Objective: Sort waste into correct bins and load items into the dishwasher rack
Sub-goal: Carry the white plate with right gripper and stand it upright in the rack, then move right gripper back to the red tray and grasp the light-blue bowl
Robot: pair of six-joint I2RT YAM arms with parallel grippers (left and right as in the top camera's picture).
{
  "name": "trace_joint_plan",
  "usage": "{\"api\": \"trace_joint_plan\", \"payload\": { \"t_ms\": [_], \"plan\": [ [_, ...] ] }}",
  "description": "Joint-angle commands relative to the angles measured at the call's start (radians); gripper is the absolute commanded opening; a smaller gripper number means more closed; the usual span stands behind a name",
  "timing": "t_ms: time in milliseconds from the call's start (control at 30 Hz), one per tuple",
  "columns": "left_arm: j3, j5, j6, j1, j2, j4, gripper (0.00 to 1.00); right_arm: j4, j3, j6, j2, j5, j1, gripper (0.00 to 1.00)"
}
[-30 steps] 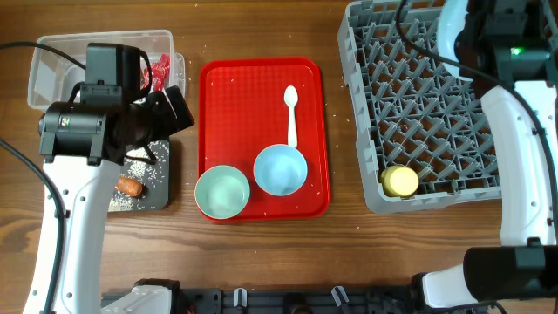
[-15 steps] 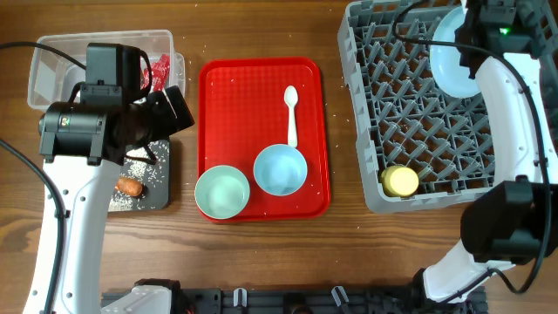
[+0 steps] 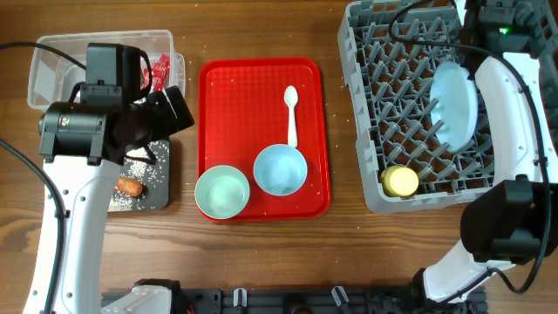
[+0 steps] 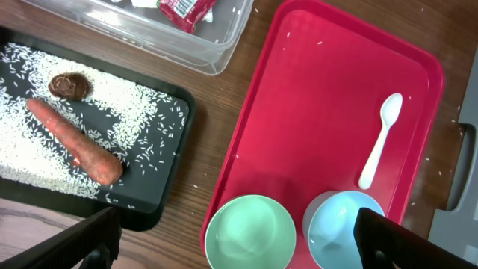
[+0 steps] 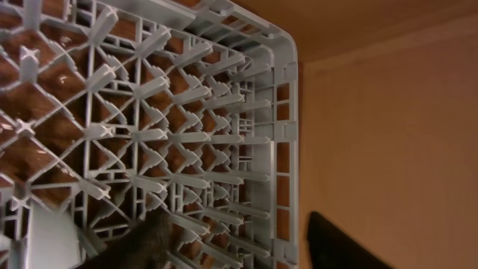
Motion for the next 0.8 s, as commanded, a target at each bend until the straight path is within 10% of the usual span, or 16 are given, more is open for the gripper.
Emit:
{"api": "trace_joint_plan", "payload": {
  "t_ms": [0,167,433,767],
  "plan": [
    [0.01,-0.01,-0.002,0.003,-0.003,0.003,1.0,0.005,0.005,0.114,-0.011,-0.031,0.005,0.76],
    [0.01,-0.01,-0.002,0.003,-0.003,0.003,1.0,-0.03,0.008,0.276,-0.202,-0.382,0.026,1.0],
    [0.01,-0.01,-0.002,0.003,-0.003,0.003,1.0,-0.203,0.006,0.478,-0.373,-1.062,0.026,0.99],
    [0.01,-0.01,-0.002,0.003,-0.003,0.003,1.0,-0.234,-0.299,0.845,-0.359,-0.939,0.369,0.84]
  ]
}}
